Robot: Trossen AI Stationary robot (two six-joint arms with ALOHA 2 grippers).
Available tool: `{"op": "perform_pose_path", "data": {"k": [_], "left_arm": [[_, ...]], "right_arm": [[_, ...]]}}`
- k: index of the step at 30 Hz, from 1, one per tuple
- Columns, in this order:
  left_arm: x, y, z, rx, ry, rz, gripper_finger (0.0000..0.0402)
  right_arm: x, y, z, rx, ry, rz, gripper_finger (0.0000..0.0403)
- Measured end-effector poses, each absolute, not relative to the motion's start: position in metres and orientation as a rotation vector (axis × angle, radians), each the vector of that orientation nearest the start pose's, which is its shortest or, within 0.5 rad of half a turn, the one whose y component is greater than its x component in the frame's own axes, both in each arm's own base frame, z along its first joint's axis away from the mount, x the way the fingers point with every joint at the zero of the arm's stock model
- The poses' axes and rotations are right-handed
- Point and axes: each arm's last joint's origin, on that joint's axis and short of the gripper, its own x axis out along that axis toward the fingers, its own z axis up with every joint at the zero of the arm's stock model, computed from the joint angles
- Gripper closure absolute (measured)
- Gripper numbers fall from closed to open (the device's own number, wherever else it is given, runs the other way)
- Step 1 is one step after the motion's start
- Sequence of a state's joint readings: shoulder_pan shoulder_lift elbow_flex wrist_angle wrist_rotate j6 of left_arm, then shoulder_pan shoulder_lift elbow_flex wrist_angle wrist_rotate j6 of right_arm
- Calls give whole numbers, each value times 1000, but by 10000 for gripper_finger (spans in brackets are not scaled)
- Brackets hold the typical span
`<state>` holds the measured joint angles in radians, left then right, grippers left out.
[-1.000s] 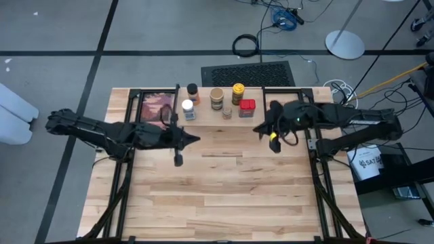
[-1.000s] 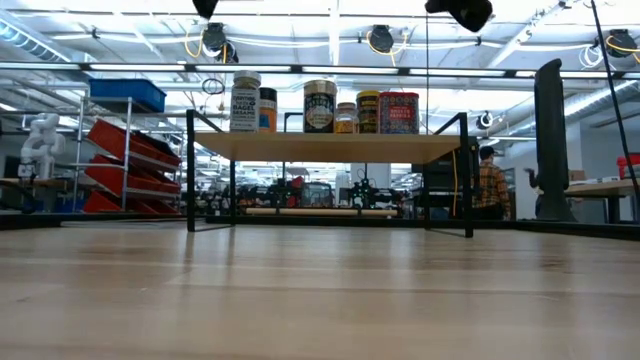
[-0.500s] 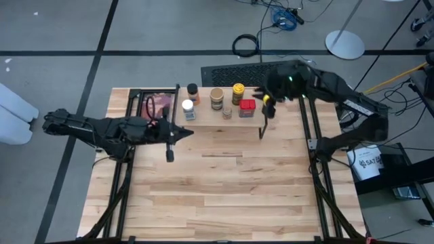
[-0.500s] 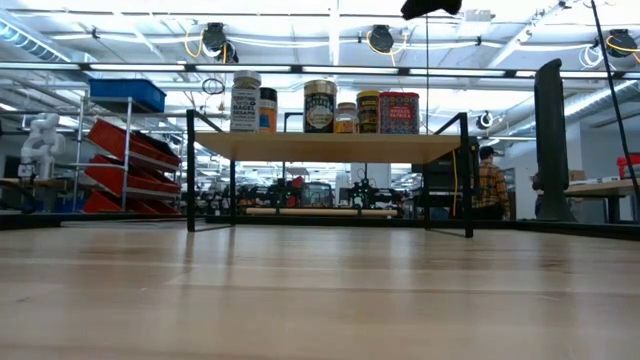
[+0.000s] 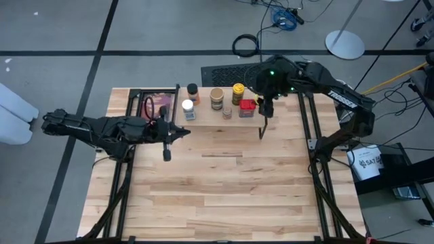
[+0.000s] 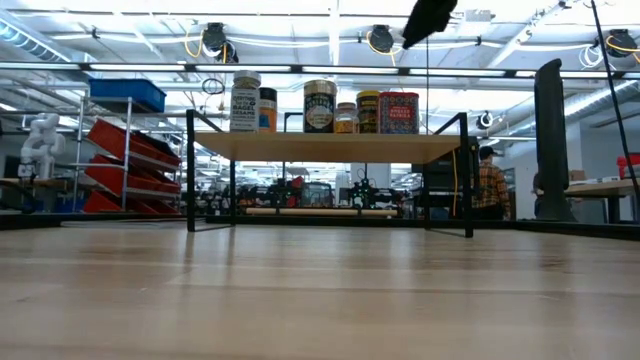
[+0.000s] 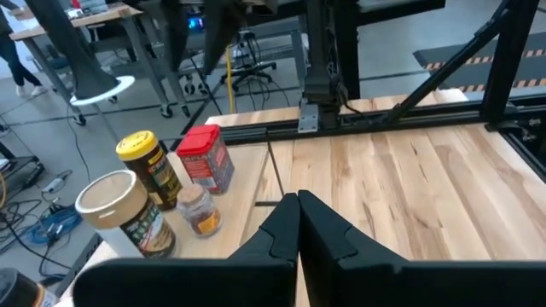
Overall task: Shelf spices
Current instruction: Remove the red seasoning can from the shelf
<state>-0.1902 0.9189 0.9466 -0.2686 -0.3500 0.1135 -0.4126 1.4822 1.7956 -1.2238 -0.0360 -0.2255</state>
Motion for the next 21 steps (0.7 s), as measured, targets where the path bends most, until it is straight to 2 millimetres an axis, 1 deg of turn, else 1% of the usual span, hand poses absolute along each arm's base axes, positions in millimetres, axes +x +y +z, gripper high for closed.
{"op": "perform_pose_path", "data": {"k": [5, 10, 15, 18, 21], "left_arm": [[191, -27, 359, 175, 237, 146, 395], [191, -27, 359, 174, 236, 146, 395], [191, -27, 359, 174, 235, 146, 395], [191, -27, 359, 174, 236, 146, 395], [191, -27, 359, 174, 236, 146, 395]], "right_arm": [[252, -107, 415, 28, 933, -155, 123], [262, -111, 403, 33, 981, -137, 82], [272, -120, 391, 22, 1028, -133, 72], [275, -129, 384, 16, 1064, -150, 71], [276, -139, 374, 46, 1119, -158, 71]]}}
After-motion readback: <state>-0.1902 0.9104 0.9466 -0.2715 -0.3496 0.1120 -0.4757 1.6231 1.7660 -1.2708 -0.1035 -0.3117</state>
